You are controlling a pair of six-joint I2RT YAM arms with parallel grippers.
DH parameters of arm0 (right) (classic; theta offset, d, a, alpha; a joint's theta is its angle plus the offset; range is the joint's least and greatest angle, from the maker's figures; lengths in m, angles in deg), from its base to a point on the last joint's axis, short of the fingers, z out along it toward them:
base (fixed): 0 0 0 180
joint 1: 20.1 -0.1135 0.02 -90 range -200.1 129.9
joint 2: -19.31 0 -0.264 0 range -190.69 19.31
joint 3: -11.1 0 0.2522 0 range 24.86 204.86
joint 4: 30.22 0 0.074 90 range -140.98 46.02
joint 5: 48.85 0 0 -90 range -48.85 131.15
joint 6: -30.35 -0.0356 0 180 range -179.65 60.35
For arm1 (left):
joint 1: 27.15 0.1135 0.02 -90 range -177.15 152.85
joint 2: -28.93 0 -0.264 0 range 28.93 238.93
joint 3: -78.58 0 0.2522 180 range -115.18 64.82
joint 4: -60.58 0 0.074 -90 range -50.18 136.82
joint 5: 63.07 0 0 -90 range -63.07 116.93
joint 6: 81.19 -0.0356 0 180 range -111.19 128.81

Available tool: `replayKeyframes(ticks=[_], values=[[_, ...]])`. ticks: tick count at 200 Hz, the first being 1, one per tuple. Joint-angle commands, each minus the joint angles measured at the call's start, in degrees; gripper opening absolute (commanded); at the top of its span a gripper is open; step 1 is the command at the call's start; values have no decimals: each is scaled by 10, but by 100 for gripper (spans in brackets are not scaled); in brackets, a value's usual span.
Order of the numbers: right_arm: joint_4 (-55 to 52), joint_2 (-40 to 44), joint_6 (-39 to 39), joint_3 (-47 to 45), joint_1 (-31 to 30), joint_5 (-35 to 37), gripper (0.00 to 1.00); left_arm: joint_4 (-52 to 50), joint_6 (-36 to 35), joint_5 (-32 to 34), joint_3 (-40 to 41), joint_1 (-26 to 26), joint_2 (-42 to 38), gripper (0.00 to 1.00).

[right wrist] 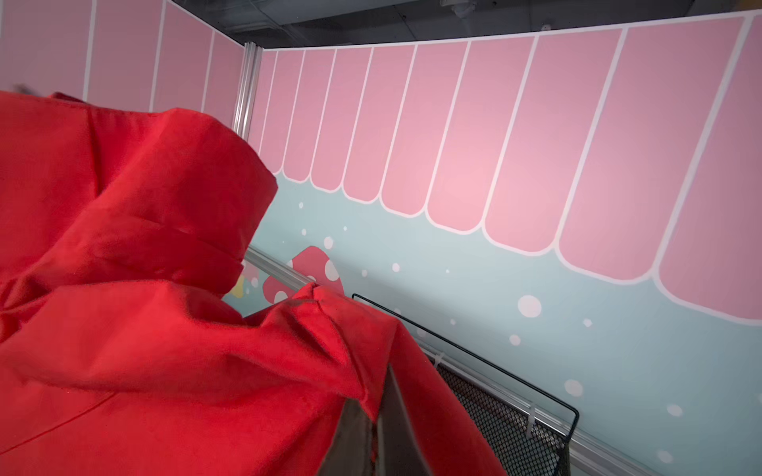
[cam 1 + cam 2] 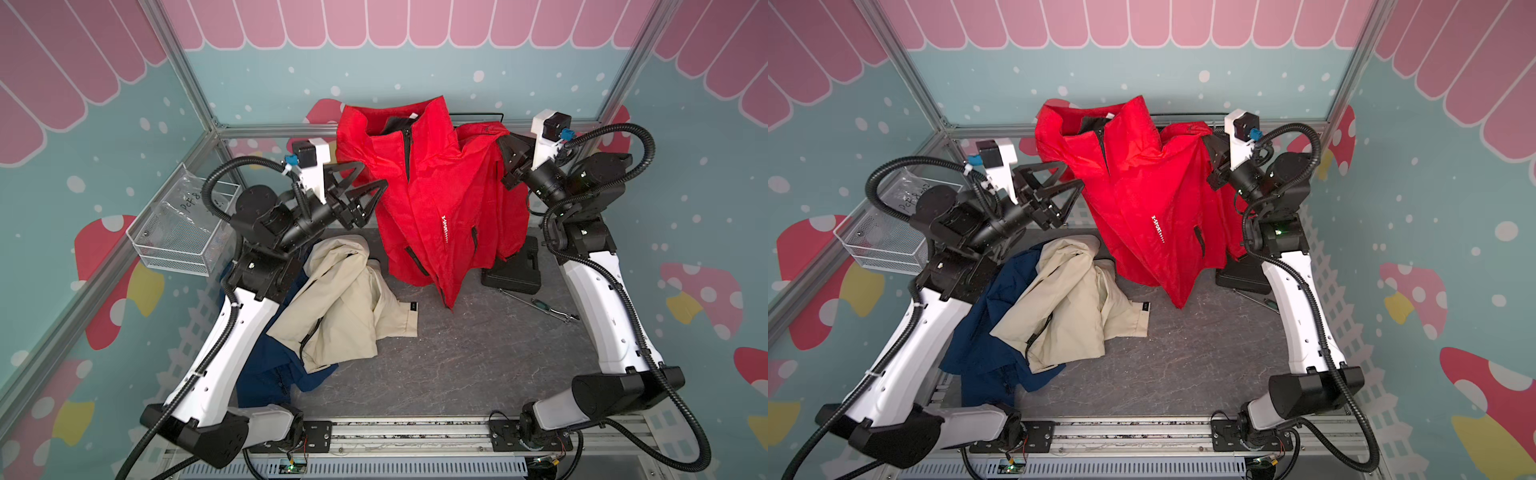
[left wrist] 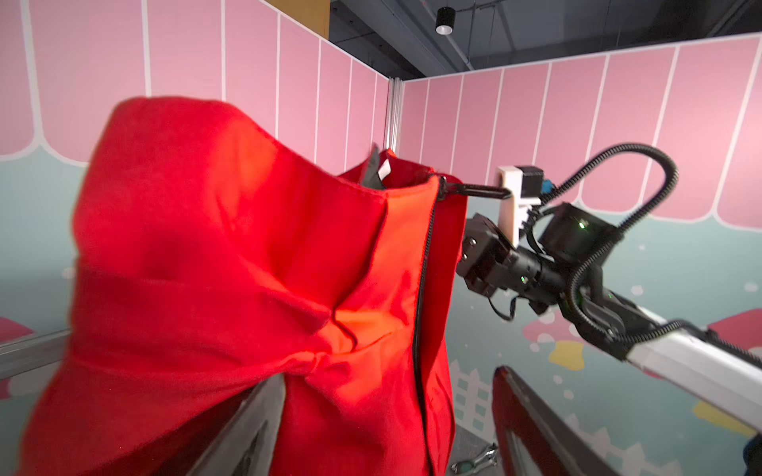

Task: Unzip the jacket
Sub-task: Flatten out the jacket at the center of the board.

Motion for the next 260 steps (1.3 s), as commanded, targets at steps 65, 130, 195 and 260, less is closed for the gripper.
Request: replayKeyframes(ticks=[65, 130, 195, 260], values=[[71, -107, -64, 154, -6, -70, 0, -75, -82, 16, 299, 59, -198, 86], [52, -99, -41, 155, -10, -77, 0, -151, -145, -11, 324, 86, -146, 89], [58, -84, -29, 154, -21, -86, 0, 54, 23, -110, 300, 151, 8, 84], [59, -85, -16, 154, -31, -76, 0, 216, 181, -194, 295, 166, 108, 80]])
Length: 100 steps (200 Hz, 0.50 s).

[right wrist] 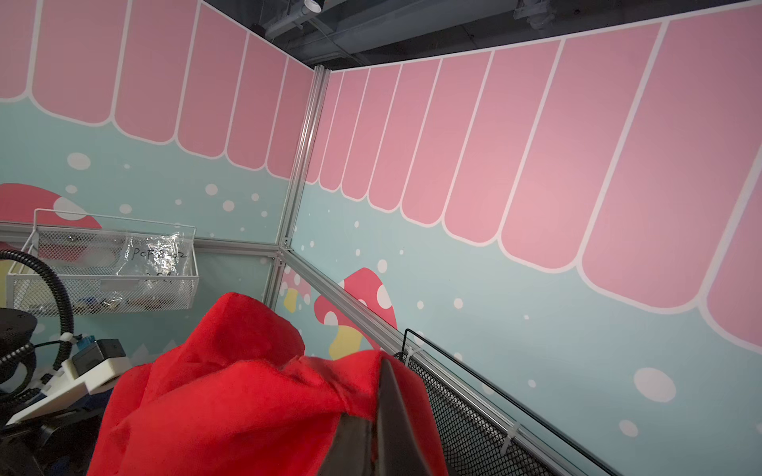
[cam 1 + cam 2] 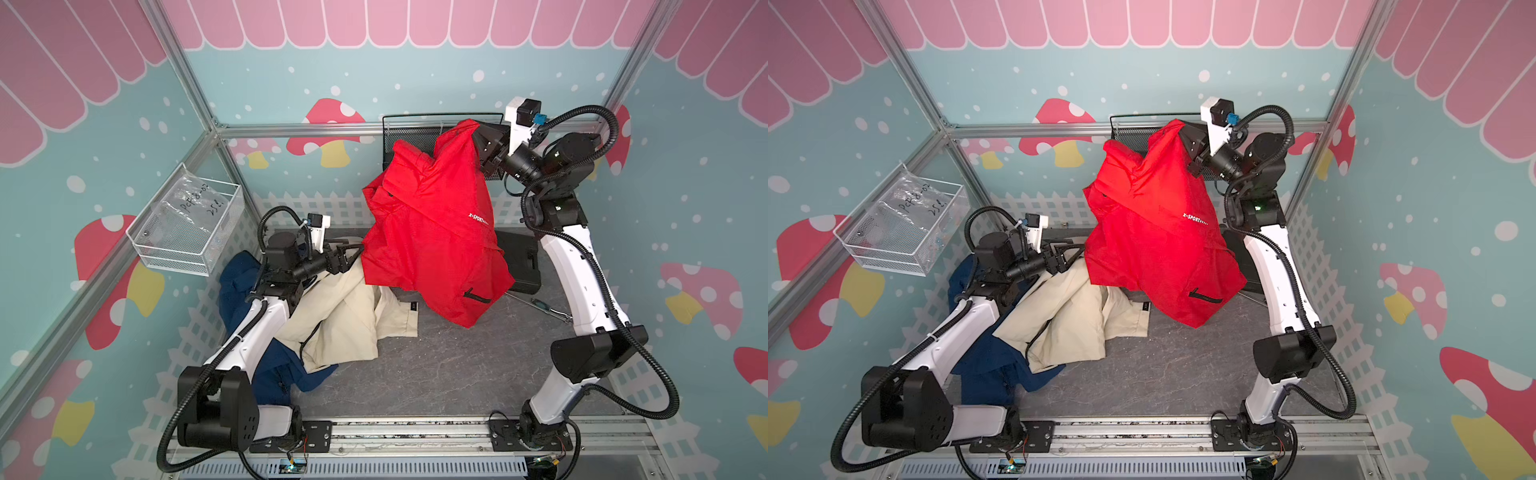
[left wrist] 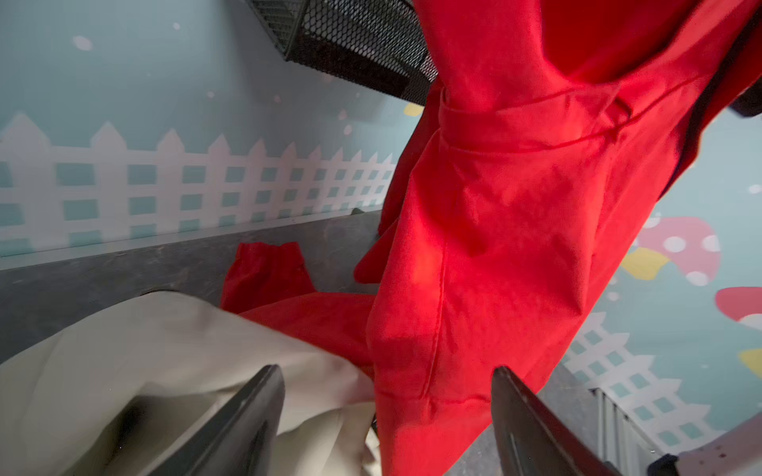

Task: Unzip the jacket
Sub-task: Flatten out the jacket at the center of the board.

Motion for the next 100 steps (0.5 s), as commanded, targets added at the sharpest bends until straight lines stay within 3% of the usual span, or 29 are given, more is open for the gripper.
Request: replayKeyframes(ticks=[1, 38, 100], values=[[50, 28, 12, 25, -3, 9, 0, 88, 79, -44, -12, 0, 18, 80], [48, 26, 14, 24, -4, 11, 0, 170, 167, -104, -26, -1, 83, 71], [47, 22, 18, 24, -4, 20, 0, 399, 330, -157, -13, -14, 155, 57]])
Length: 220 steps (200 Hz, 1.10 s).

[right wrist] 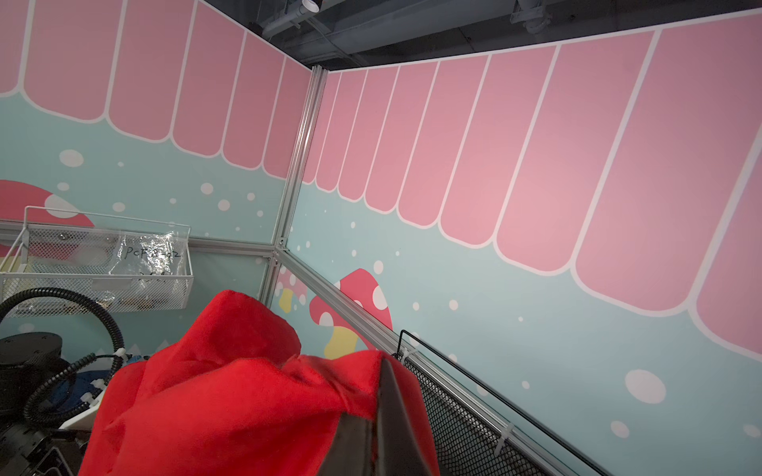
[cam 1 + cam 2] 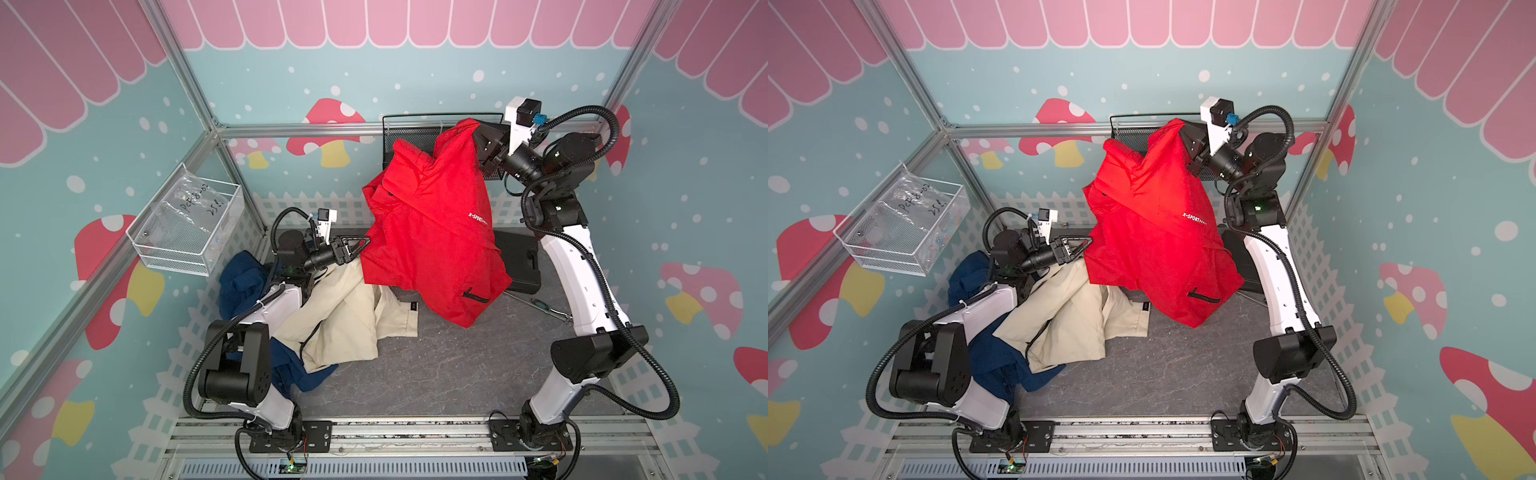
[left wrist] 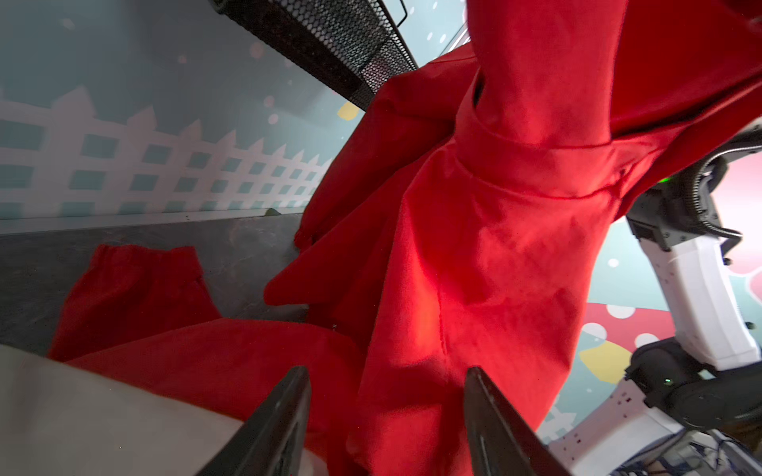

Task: Unzip the jacket
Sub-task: Flatten out the jacket at the center of the board.

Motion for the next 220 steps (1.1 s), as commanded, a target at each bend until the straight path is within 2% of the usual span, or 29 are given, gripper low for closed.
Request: replayKeyframes(ticks=[1, 20, 30, 46, 75, 100, 136, 162, 192, 220], values=[[48, 22, 11, 24, -3, 14, 0, 129, 95, -39, -2, -7, 20, 57], [48, 21, 12, 24, -3, 19, 0, 198, 144, -54, -2, -8, 36, 48], [48, 20, 15, 25, -3, 22, 0, 225, 167, -61, -2, -8, 39, 47], [49, 20, 16, 26, -3, 25, 0, 219, 170, -71, -5, -9, 38, 40], [49, 18, 14, 25, -3, 28, 0, 110, 101, -60, -5, -9, 4, 16], [47, 20, 16, 25, -4, 30, 0, -88, -27, -30, -26, -11, -53, 0], [18, 34, 46, 25, -2, 64, 0, -322, -176, 21, -102, -10, -146, 0], [-41, 50, 67, 32, 0, 190, 0, -488, -273, 135, -216, -9, -200, 0], [-47, 94, 66, -3, 8, 299, 0, -537, -281, 270, -385, -10, -192, 0], [-35, 139, 70, -35, 12, 310, 0, -560, -283, 356, -524, -11, -160, 0]])
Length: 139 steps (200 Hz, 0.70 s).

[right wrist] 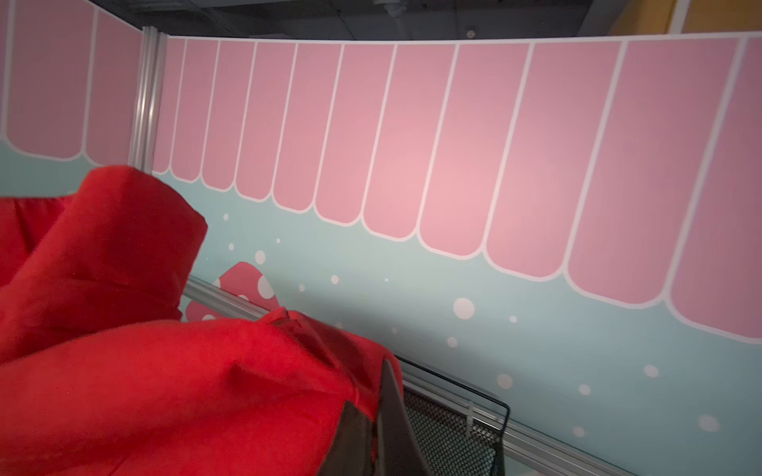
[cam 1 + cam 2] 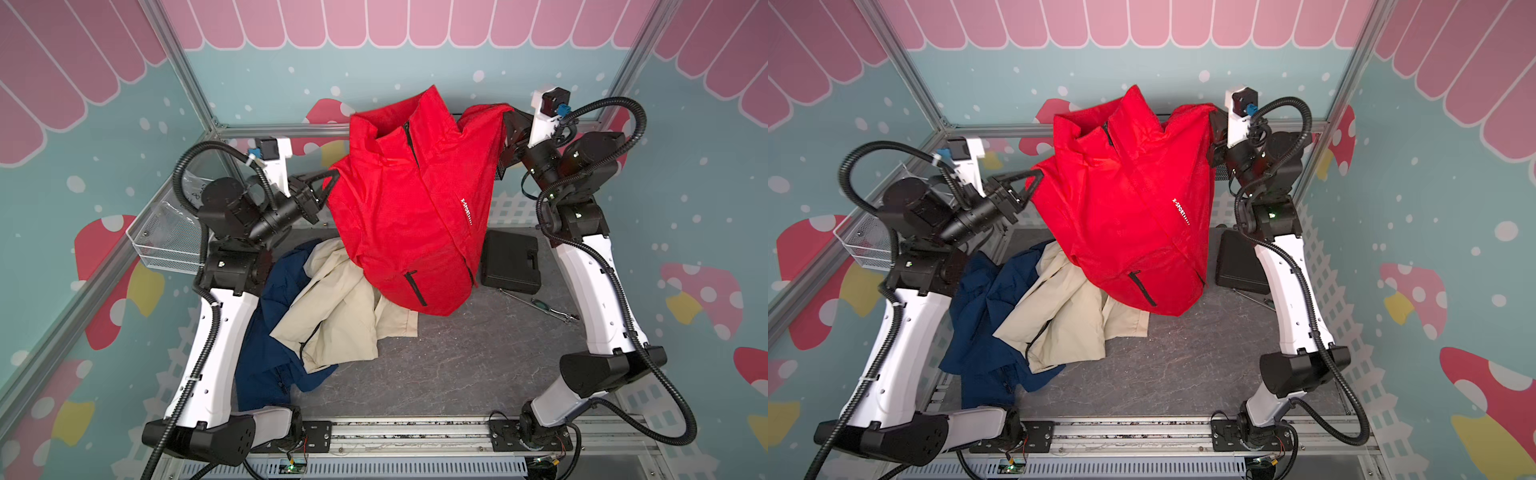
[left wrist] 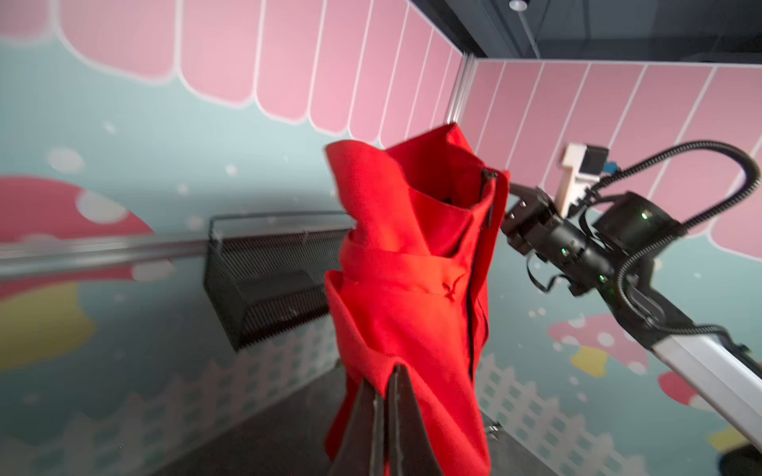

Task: Unzip the jacket
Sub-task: Flatten out the jacket at the center of the board.

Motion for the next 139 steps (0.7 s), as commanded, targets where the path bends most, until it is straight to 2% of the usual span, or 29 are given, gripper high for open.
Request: replayKeyframes(ticks=[1, 33, 62, 103, 139], values=[[47, 61, 16, -16, 4, 60, 0, -55, -34, 126, -92, 0, 20, 0], [74, 136, 10, -65, 4, 67, 0, -42, -23, 167, -165, -1, 17, 0], [102, 208, -2, -118, 5, 71, 0, -35, -9, 208, -180, -5, -17, 0], [120, 287, -18, -165, 4, 78, 0, -11, 30, 206, -180, -7, -57, 0], [123, 324, -18, -177, 5, 76, 0, 20, 100, 191, -206, -7, -58, 0]])
